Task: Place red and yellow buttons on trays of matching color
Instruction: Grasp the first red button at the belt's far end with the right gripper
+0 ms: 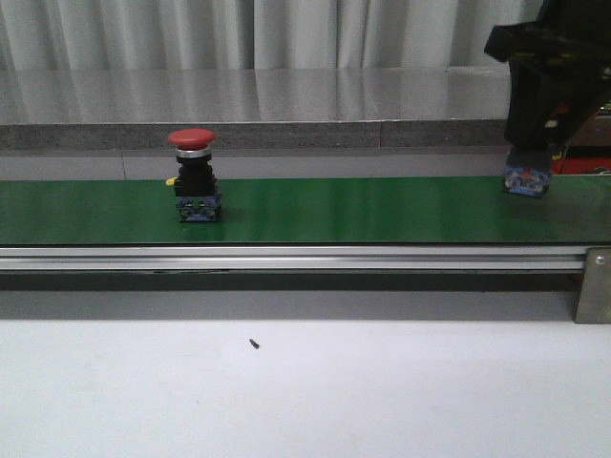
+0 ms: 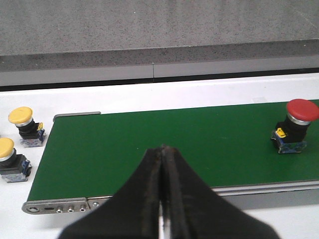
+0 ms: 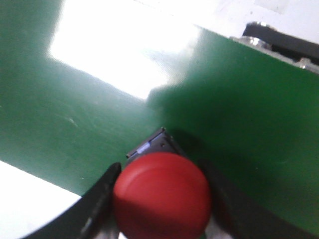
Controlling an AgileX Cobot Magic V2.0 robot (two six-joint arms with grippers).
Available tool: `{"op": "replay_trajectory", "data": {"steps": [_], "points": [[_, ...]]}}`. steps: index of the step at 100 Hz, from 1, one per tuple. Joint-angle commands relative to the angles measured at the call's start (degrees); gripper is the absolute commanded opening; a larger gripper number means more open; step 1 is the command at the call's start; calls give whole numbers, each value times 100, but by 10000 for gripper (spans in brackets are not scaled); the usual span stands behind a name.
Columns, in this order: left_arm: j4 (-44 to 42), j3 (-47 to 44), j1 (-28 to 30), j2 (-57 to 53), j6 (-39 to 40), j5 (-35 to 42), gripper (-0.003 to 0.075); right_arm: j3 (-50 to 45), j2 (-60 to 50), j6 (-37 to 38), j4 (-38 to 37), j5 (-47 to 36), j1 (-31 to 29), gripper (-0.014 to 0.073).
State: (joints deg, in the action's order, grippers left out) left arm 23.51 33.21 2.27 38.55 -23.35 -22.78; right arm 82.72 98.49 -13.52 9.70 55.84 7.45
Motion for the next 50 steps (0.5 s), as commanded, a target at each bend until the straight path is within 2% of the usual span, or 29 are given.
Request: {"op": "replay_trajectory", "data": {"steps": [1, 20, 50], "points": [[114, 154, -30, -16, -2, 427, -20, 482, -255, -41, -2, 53, -157, 151], [114, 154, -30, -16, -2, 427, -20, 1058, -250, -41, -68, 178, -841, 151], [114, 154, -30, -16, -2, 427, -20, 1101, 197, -45, -171, -291, -2207, 151]]}}
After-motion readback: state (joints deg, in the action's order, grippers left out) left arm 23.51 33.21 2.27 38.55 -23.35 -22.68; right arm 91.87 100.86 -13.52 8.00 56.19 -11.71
